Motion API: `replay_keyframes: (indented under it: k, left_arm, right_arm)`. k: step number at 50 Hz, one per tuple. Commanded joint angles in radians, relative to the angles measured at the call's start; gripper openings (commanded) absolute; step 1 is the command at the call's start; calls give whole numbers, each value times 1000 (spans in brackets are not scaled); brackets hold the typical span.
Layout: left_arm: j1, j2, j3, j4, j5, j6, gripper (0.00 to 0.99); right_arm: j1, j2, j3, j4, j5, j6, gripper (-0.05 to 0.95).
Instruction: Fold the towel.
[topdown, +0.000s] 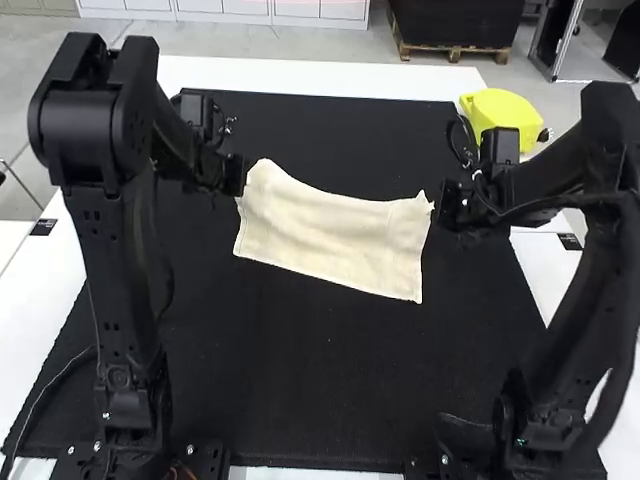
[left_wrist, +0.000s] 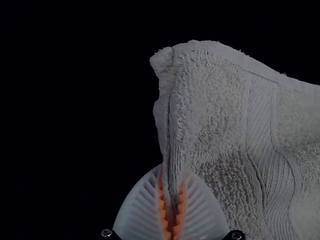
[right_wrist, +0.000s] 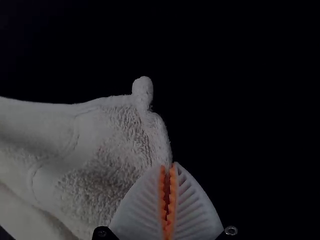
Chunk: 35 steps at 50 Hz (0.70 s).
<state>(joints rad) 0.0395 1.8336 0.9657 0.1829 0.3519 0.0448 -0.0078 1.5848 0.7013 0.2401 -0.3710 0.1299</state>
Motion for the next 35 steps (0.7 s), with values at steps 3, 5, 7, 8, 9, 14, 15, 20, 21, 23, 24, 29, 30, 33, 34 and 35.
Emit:
replay_keyframes:
  k: [3,5,7,8,9,14,15,20,21,23,24,29,30,33,34,35]
  left_arm:
    - [23,-57,-42,-2,-11,33,28]
    - [23,-66,-58,0,-11,38,28]
    - [23,-77,-71,1,-11,38,28]
    - [23,-82,-78,3,-11,38,28]
    - [23,-86,-82,3,-11,38,28]
    - [23,-103,-111,4,-11,40,28]
    - [23,-108,-120,6,-11,43,28]
    - [23,-123,-150,13,-13,52,28]
    - [23,-126,-154,16,-13,52,28]
    - [23,-132,-167,23,-13,52,28]
    - [23,-134,-171,23,-13,52,28]
    - [23,-143,-194,35,-13,52,28]
    - [23,-146,-200,40,-14,52,28]
    - [23,-148,-214,52,-14,52,28]
    - [23,-148,-220,58,-16,52,28]
    - [23,-148,-225,61,-16,52,28]
  right_arm:
    - [-4,-52,-22,-24,-2,-15,-26]
    - [-4,-62,-29,-25,-2,-15,-26]
    - [-4,-72,-39,-28,-3,-15,-26]
    - [-3,-77,-42,-30,-3,-15,-26]
    - [-4,-78,-46,-32,-5,-16,-26]
    - [2,-100,-69,-45,-5,-21,-26]
    - [3,-105,-75,-47,-6,-23,-26]
    - [5,-120,-97,-48,-6,-24,-26]
    - [5,-123,-102,-48,-6,-24,-26]
    - [5,-131,-112,-51,-8,-26,-26]
    - [5,-134,-117,-53,-9,-26,-26]
    - [5,-148,-143,-53,-11,-32,-26]
    - [5,-149,-151,-51,-11,-33,-26]
    - [5,-151,-164,-50,-11,-36,-26]
    - [5,-151,-169,-48,-11,-38,-26]
    - [5,-151,-174,-47,-11,-41,-26]
